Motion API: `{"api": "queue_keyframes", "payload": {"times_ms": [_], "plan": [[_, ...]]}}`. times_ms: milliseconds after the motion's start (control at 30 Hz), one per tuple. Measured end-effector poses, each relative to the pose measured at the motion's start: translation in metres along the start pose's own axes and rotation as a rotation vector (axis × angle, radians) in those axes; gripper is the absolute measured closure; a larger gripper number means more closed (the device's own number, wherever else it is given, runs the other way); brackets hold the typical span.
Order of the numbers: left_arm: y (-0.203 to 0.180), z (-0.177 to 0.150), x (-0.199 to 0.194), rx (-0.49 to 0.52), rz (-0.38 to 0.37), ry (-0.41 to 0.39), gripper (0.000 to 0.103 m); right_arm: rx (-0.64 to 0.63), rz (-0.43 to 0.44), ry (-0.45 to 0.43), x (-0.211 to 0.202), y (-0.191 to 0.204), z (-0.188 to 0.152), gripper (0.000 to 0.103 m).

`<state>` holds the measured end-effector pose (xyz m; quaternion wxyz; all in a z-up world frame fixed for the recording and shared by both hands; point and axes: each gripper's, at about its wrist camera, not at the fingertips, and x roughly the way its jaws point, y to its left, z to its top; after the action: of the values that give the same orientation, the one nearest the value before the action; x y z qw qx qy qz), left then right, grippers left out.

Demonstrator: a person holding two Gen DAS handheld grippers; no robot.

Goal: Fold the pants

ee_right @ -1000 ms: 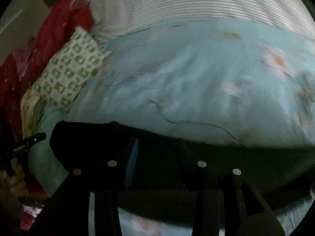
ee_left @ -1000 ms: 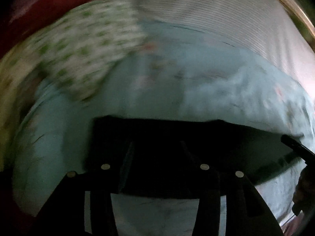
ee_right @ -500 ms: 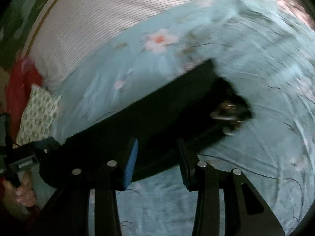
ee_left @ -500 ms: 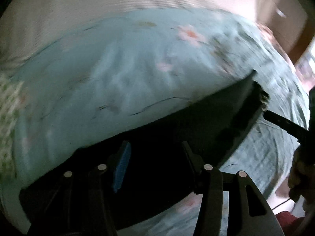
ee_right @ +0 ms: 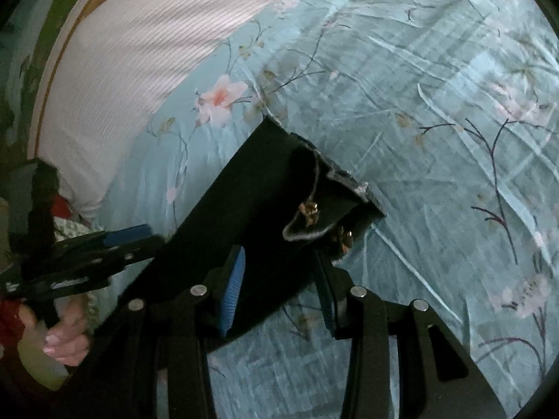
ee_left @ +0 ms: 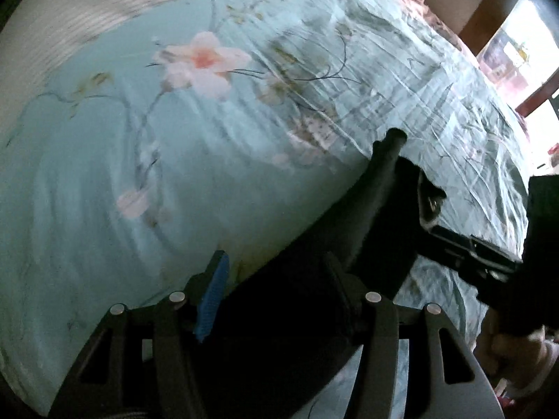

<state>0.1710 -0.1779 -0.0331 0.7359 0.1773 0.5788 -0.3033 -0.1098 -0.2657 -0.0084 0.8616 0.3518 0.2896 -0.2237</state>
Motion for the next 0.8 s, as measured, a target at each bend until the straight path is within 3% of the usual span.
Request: {"api": "queue_keyframes", "payload": {"times_ms": [67, 100, 133, 167, 267, 367, 500, 533, 633, 800], "plan": [[-0.004, 0.009, 0.014, 0.015, -0.016, 0.028, 0.05, 0.018, 0.008, -0.011, 0.002, -0.004, 0.003, 0.062], [-0.005, 0.011, 0.02, 0.022, -0.022, 0.044, 0.054, 0.018, 0.006, -0.014, 0.003, -0.006, 0.004, 0.068], [-0.008, 0.014, 0.028, 0.033, -0.034, 0.068, 0.076, 0.013, -0.004, -0.013, 0.004, -0.006, 0.006, 0.075], [-0.01, 0.015, 0.032, 0.044, -0.049, 0.092, 0.096, 0.011, -0.009, -0.008, 0.004, -0.007, 0.006, 0.095], [-0.023, 0.017, 0.021, 0.1, -0.045, 0.052, 0.097, 0.003, 0.0, -0.011, -0.005, -0.006, 0.009, 0.097], [-0.033, 0.018, 0.016, 0.149, -0.071, 0.041, 0.096, -0.017, 0.006, -0.032, -0.021, -0.003, 0.008, 0.097], [-0.031, 0.025, 0.028, 0.165, -0.054, 0.07, 0.089, -0.062, -0.036, 0.007, -0.017, -0.003, 0.005, 0.095], [-0.032, 0.027, 0.029, 0.161, -0.066, 0.068, 0.085, -0.045, -0.057, 0.02, -0.015, -0.005, 0.004, 0.095], [-0.03, 0.031, 0.026, 0.171, -0.071, 0.048, 0.063, 0.014, -0.053, 0.012, -0.018, -0.016, 0.003, 0.091], [-0.034, 0.039, 0.034, 0.212, -0.083, 0.081, 0.056, 0.065, -0.061, -0.004, -0.018, -0.025, 0.002, 0.077]]}}
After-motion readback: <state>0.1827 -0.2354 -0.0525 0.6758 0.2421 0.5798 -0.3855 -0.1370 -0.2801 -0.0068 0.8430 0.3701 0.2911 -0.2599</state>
